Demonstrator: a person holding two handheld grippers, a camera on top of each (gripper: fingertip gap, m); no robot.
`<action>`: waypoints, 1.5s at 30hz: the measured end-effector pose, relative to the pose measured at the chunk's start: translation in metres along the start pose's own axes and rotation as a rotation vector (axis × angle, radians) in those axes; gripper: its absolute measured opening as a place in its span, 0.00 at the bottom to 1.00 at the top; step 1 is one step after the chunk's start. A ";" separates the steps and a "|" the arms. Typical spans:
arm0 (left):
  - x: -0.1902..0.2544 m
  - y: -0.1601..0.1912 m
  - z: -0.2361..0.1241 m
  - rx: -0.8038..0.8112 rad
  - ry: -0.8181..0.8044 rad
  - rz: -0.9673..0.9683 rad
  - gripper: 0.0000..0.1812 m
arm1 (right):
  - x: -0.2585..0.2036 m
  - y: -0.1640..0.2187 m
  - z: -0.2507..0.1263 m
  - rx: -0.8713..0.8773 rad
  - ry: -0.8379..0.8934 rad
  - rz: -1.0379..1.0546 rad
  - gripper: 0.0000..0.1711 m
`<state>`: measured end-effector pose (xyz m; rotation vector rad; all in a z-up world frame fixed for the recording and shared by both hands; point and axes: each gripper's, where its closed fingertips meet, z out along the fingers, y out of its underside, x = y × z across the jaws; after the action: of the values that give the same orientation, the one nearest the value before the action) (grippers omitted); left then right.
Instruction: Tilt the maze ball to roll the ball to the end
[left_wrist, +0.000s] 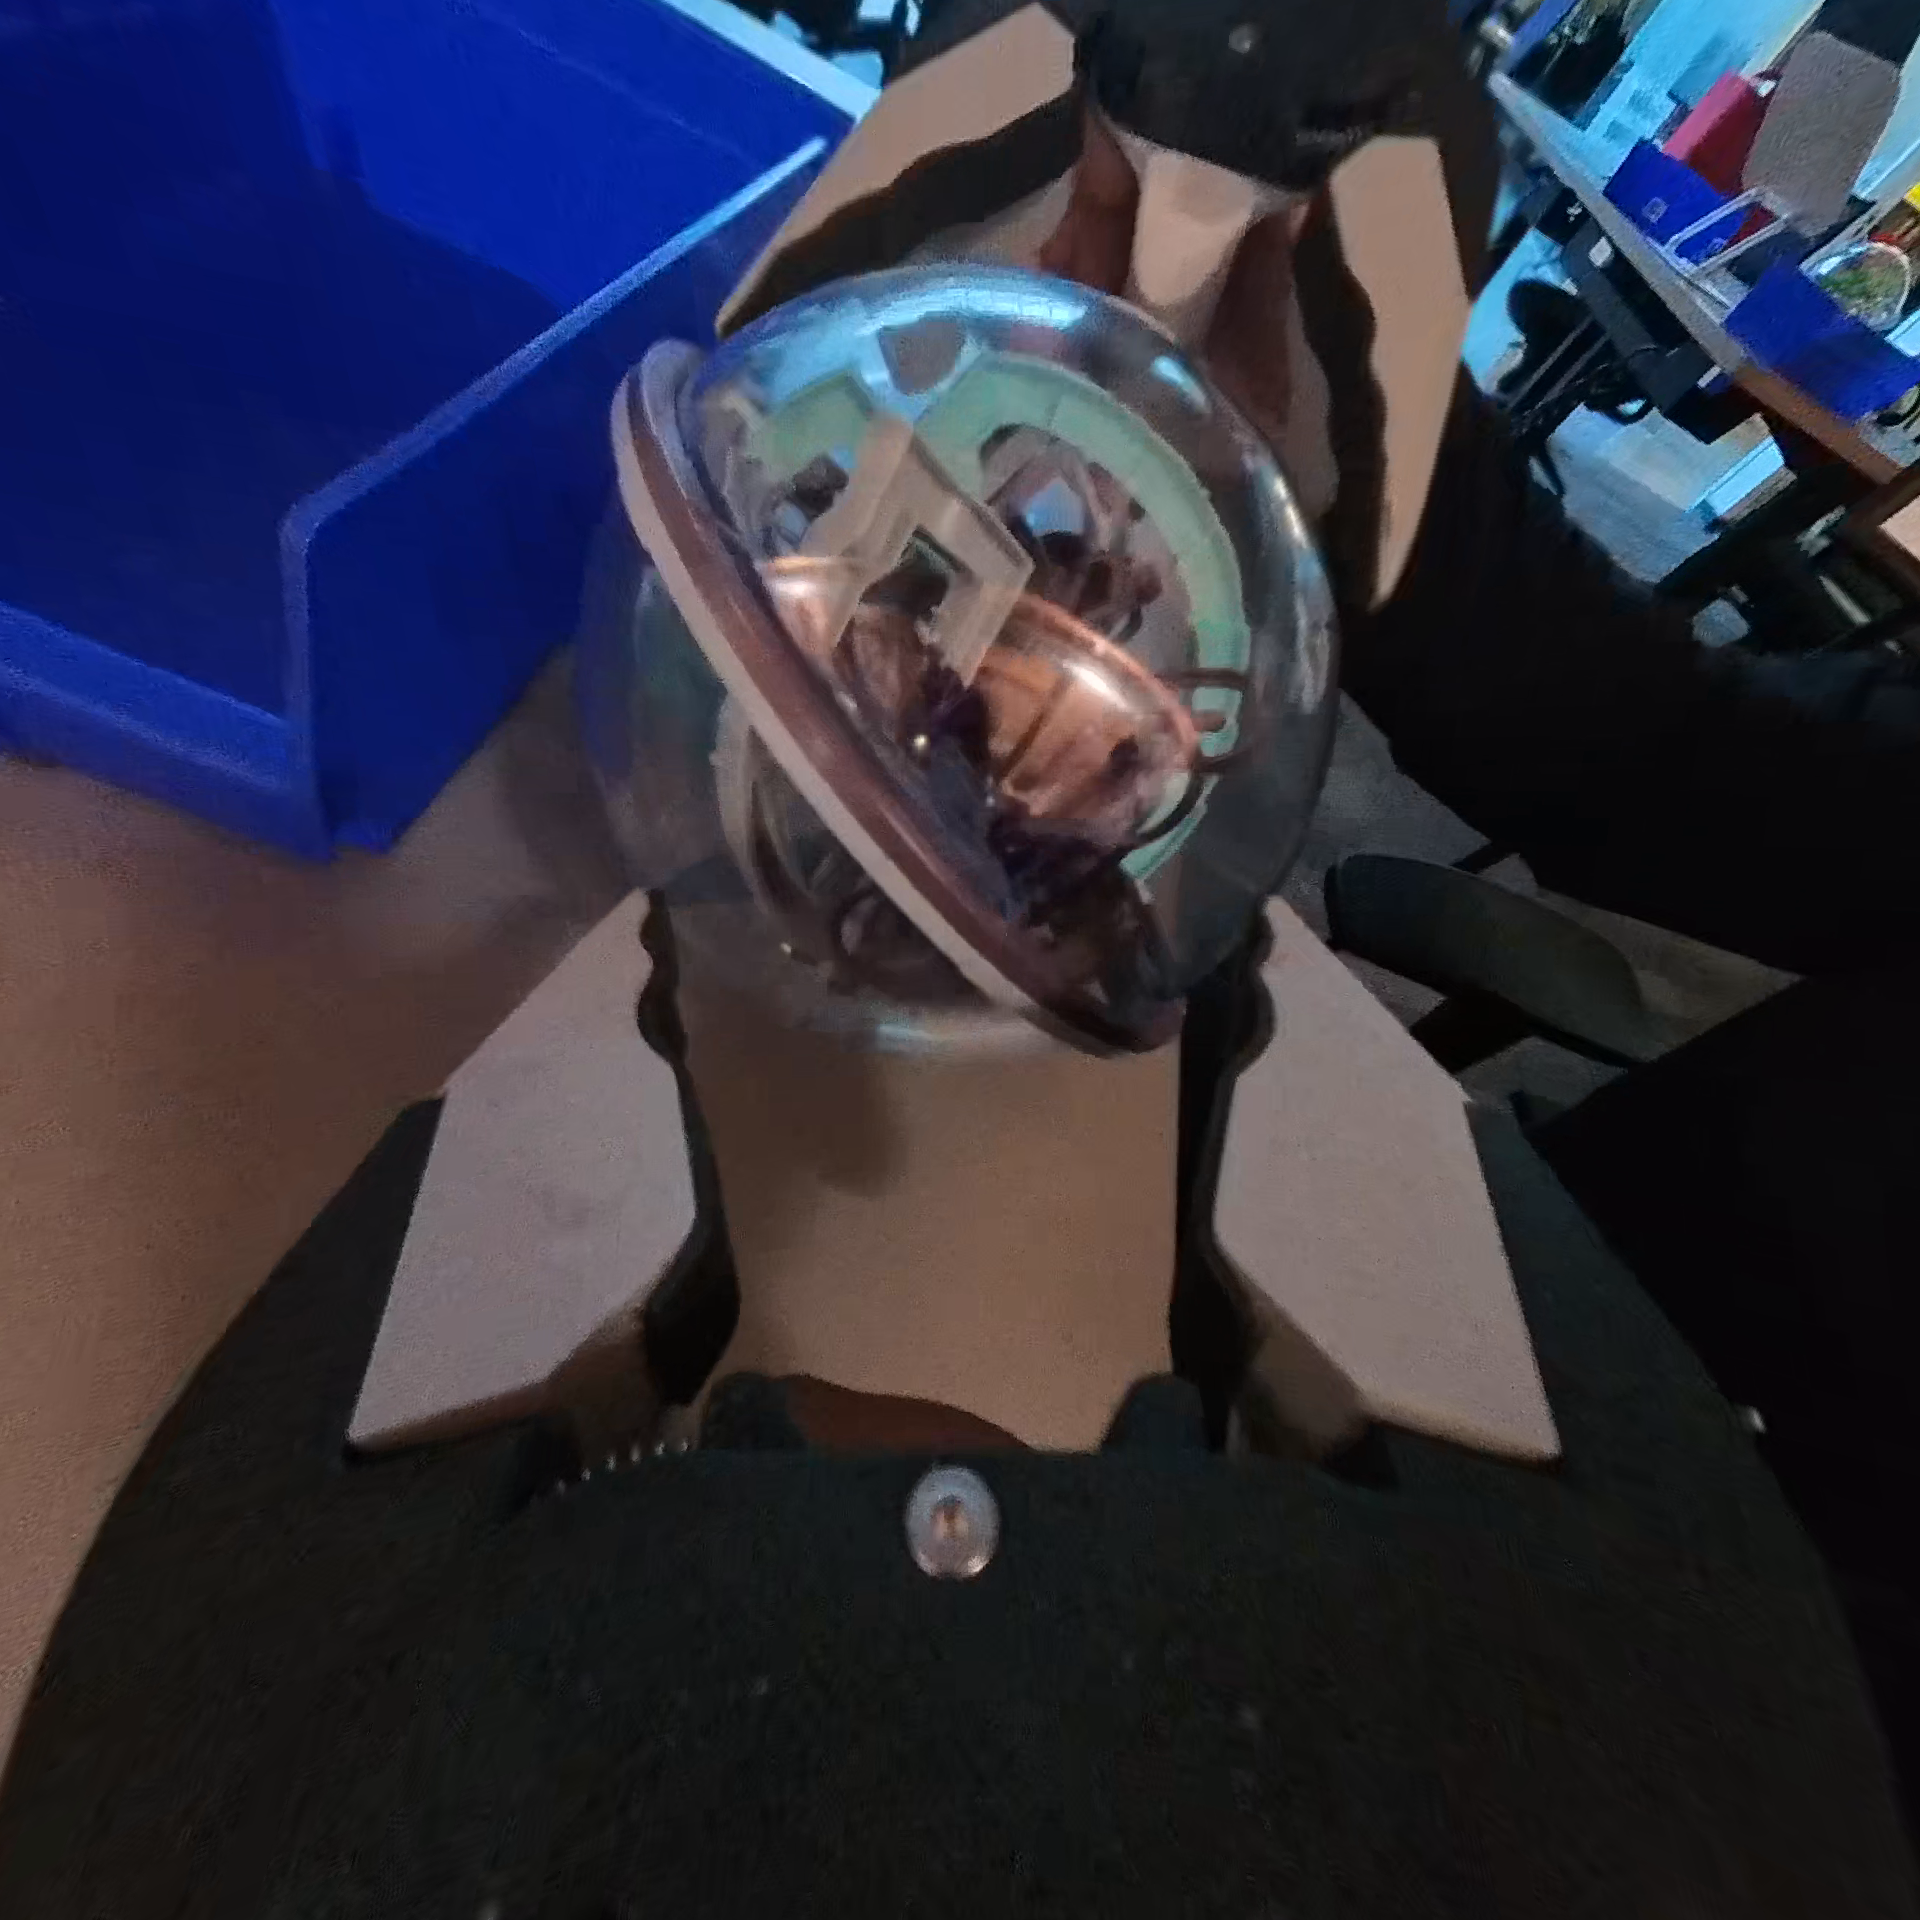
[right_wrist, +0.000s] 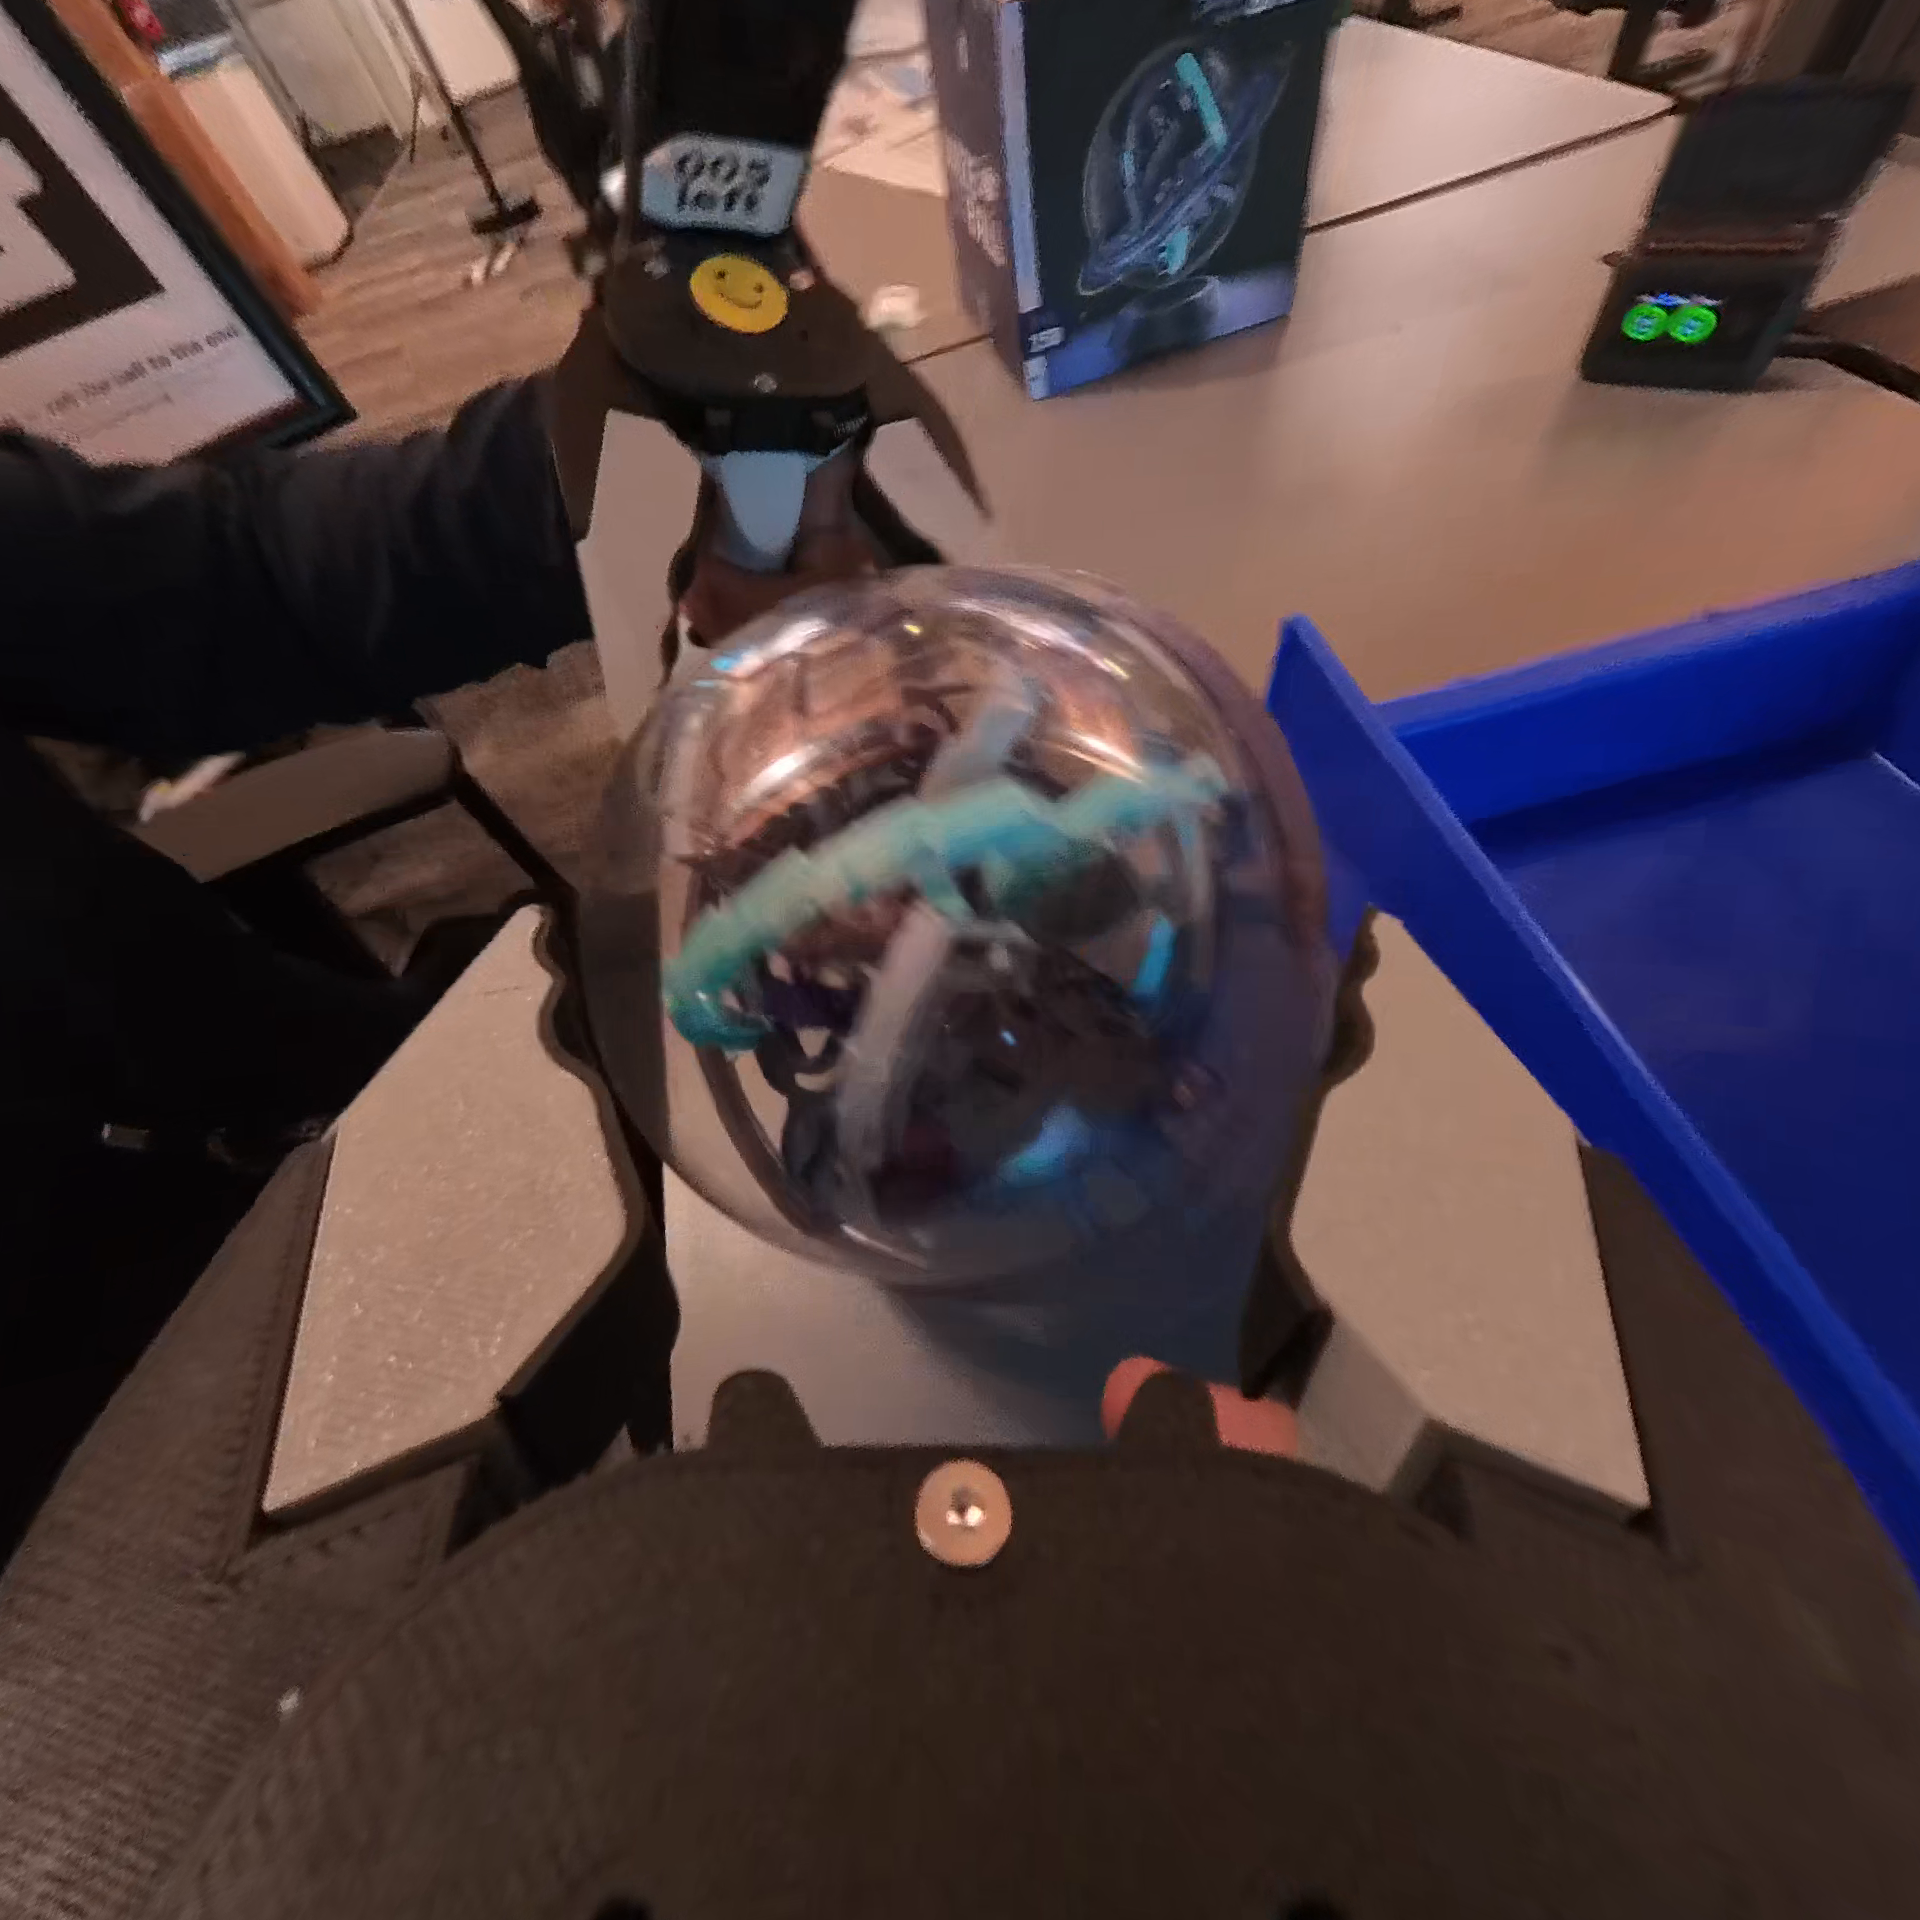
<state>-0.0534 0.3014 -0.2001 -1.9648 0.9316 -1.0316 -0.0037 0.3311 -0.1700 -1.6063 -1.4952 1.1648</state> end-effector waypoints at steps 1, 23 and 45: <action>-0.001 0.005 0.000 -0.007 0.005 -0.002 0.56 | 0.008 0.005 -0.008 0.017 0.008 0.043 0.82; -0.007 0.037 0.009 -0.021 -0.053 0.233 0.45 | -0.013 0.065 0.018 -0.045 -0.077 0.159 0.85; -0.022 0.026 0.007 -0.085 0.011 0.194 0.43 | -0.004 0.070 0.018 -0.021 -0.093 0.262 0.80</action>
<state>-0.0639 0.3093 -0.2327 -1.8947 1.1640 -0.9067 0.0089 0.3155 -0.2400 -1.8259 -1.3869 1.3875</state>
